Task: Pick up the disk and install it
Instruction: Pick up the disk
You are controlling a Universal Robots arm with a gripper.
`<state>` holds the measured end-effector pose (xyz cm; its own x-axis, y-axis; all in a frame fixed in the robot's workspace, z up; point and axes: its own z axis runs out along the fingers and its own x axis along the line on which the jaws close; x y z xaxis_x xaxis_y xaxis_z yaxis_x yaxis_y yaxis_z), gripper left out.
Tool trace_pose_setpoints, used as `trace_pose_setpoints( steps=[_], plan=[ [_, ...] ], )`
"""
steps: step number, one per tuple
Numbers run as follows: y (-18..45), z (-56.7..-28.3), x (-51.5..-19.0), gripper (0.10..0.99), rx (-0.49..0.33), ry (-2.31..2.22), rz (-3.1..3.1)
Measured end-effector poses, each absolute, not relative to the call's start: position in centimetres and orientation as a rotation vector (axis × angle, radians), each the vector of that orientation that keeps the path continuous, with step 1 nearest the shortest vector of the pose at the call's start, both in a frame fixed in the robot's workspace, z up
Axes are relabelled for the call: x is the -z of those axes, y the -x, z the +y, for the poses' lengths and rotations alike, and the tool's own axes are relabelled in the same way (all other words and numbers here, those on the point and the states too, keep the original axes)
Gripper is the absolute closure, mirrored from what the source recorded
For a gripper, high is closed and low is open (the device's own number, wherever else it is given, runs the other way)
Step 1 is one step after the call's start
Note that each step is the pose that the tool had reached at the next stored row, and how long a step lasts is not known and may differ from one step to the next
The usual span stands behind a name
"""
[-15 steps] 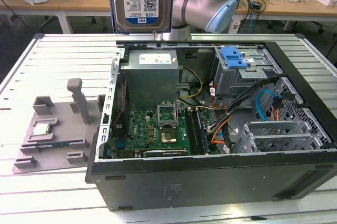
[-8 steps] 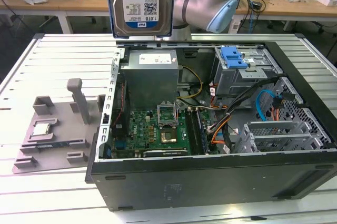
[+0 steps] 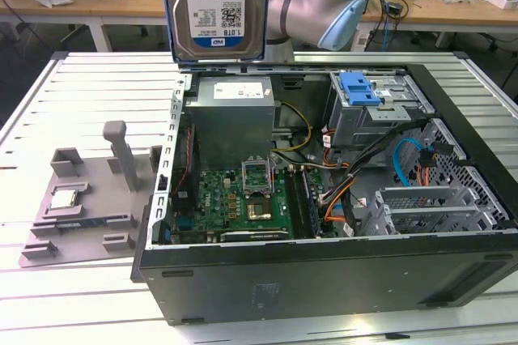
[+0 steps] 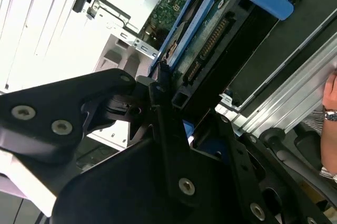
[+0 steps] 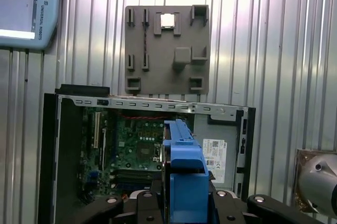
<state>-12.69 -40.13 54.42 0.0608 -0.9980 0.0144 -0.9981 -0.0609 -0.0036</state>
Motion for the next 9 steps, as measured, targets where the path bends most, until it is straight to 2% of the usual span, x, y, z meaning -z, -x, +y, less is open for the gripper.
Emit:
trace_pose_setpoints(
  steps=[9],
  plan=[
    [12.69, -41.11, -54.41, 0.718, -0.020, -2.283, -2.148]
  ],
)
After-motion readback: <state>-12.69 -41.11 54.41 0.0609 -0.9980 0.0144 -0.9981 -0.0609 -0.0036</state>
